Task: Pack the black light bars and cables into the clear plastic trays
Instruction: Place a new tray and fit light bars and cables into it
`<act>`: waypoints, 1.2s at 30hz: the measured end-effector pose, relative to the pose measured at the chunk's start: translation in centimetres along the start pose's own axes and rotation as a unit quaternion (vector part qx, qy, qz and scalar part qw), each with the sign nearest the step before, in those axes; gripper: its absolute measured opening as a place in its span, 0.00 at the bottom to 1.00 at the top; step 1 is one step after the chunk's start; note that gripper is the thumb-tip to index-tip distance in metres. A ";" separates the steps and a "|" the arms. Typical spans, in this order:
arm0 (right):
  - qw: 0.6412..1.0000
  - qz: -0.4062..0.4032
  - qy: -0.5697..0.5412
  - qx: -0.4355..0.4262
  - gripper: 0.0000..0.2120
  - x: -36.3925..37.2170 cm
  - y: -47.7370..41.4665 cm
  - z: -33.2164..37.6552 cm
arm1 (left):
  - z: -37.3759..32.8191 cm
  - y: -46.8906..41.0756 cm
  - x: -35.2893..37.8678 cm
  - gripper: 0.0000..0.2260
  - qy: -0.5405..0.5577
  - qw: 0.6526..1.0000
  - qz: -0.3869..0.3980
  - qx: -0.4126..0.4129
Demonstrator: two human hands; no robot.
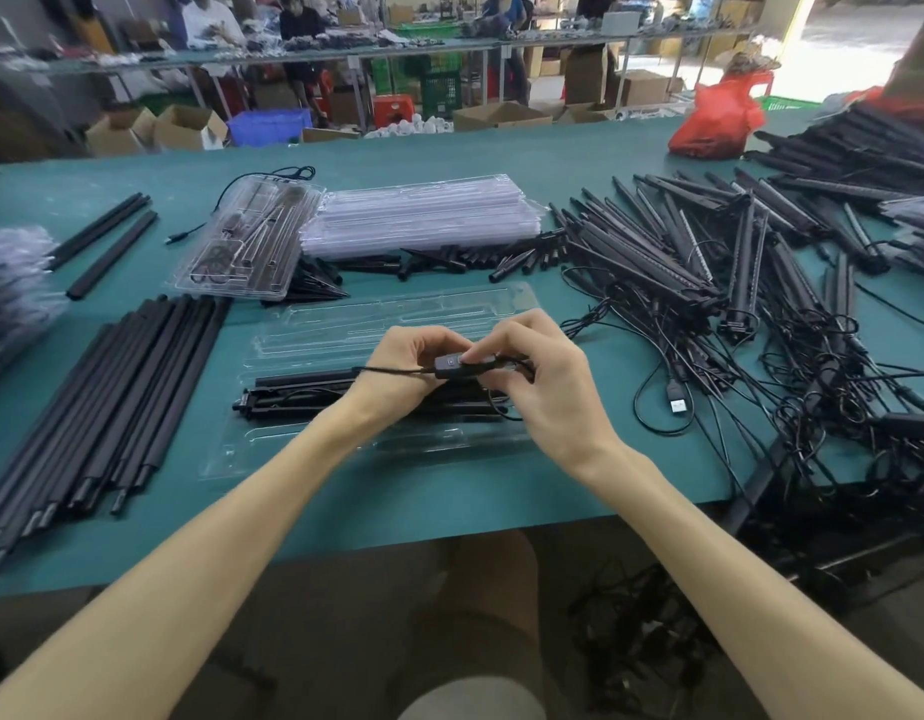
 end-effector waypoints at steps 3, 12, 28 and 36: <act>0.999 -0.034 0.006 -0.004 0.15 0.1 0.2 -0.2 | -0.8 0.3 -0.8 0.11 -0.024 0.997 0.066 -0.040; 0.998 -0.044 0.048 -0.017 0.16 0.2 0.7 -0.5 | -2.5 4.9 -6.1 0.10 0.039 0.979 0.169 -0.106; 0.991 0.115 0.043 -0.056 0.14 3.6 1.9 0.6 | -1.6 7.2 -3.1 0.12 -0.285 0.957 0.043 0.021; 0.982 0.106 0.142 -0.064 0.06 2.1 3.1 -0.9 | -0.5 7.4 -4.3 0.13 -0.316 0.948 0.034 -0.017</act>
Point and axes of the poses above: each hand's wrist, its own y-axis away from the middle knuckle, its own x-axis out of the palm, z = x × y, the point moved 3 cm from there along -y, towards the middle knuckle, and after that the axes turned 3 degrees about z, right-handed, at the moved point
